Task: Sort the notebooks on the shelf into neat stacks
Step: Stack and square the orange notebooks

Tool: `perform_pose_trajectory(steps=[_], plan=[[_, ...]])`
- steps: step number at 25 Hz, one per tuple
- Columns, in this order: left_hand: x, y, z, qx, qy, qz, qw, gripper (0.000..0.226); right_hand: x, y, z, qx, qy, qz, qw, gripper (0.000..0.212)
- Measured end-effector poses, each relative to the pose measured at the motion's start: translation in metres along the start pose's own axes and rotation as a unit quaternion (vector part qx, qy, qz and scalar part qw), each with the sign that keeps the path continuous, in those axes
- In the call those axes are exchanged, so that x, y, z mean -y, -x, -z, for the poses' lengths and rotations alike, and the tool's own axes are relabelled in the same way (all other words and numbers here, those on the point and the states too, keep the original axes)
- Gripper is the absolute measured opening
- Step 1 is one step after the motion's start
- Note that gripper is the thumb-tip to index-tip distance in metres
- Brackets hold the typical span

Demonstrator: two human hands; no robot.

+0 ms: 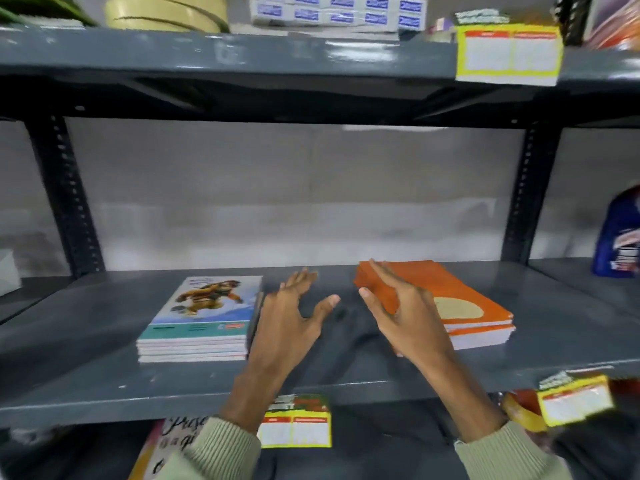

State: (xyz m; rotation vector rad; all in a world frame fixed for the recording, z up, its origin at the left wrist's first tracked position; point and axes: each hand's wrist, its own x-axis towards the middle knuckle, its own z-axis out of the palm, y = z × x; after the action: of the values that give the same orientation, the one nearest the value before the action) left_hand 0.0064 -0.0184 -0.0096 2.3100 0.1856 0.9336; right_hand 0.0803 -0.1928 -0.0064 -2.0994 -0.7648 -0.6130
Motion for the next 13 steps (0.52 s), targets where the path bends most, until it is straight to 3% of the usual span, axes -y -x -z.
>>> perform_pose_trajectory(steps=[6, 9, 13], plan=[[-0.053, 0.006, -0.072, 0.055, 0.021, 0.0, 0.998, 0.055, -0.085, -0.003, 0.069, 0.01, 0.088, -0.043, 0.995, 0.042], [-0.062, 0.015, -0.091, 0.074, 0.022, 0.02, 0.997, 0.067, -0.128, -0.002, 0.098, 0.042, 0.123, -0.074, 0.989, 0.039], [-0.07, 0.027, -0.102, 0.047, 0.017, 0.036, 0.998, 0.059, -0.162, 0.001, 0.126, 0.142, 0.049, -0.089, 0.985, 0.048]])
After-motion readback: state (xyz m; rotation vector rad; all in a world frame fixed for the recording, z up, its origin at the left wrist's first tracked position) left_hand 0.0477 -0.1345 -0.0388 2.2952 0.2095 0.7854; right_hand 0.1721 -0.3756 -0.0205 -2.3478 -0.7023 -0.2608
